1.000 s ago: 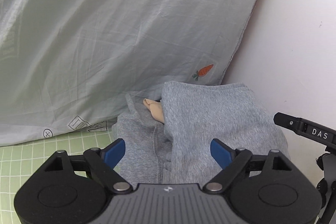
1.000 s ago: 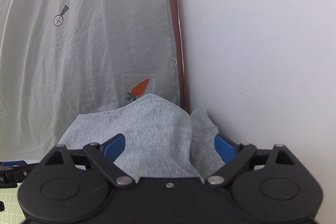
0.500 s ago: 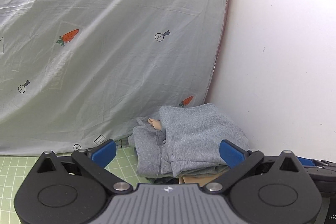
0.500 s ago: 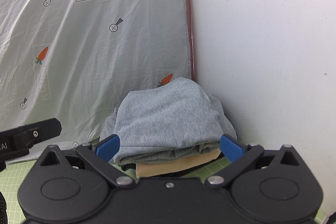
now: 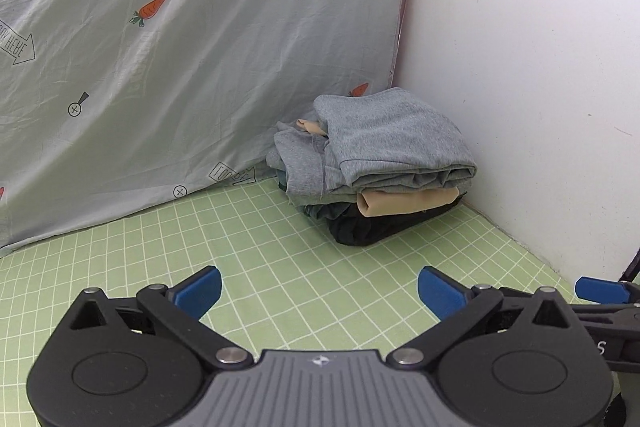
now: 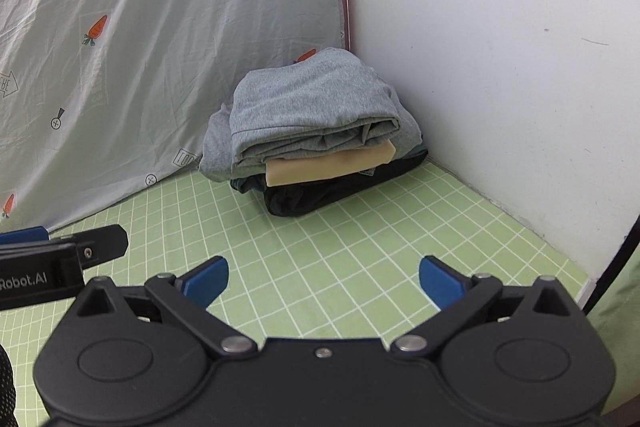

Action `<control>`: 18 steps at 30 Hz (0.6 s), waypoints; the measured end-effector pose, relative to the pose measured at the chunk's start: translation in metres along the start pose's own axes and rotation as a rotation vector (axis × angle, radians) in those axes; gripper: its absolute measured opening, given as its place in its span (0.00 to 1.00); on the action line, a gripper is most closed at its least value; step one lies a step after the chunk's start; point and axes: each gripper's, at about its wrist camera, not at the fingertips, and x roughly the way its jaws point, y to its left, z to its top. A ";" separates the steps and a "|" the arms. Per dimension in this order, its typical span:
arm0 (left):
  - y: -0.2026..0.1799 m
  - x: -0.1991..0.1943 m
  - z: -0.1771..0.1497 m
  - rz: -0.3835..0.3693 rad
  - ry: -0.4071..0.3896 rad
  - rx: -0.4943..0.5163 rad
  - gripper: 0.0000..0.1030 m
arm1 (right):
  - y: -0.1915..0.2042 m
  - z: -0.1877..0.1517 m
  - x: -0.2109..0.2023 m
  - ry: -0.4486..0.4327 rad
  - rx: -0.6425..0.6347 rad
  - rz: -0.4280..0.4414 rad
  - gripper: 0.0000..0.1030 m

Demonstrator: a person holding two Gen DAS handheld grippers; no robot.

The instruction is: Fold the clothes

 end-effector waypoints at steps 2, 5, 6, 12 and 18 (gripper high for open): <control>0.000 -0.004 -0.006 -0.003 0.014 0.001 1.00 | 0.000 -0.008 -0.005 0.012 -0.007 -0.010 1.00; 0.000 -0.009 -0.011 -0.009 0.022 -0.006 1.00 | -0.002 -0.016 -0.012 0.027 -0.003 -0.009 1.00; 0.000 -0.010 -0.012 -0.011 0.024 -0.008 1.00 | -0.002 -0.018 -0.014 0.027 -0.003 -0.007 1.00; -0.006 -0.019 -0.021 -0.016 0.027 -0.014 1.00 | -0.004 -0.022 -0.023 0.018 -0.028 -0.012 1.00; -0.009 -0.027 -0.025 -0.010 0.014 -0.025 1.00 | -0.005 -0.023 -0.028 0.015 -0.051 -0.001 1.00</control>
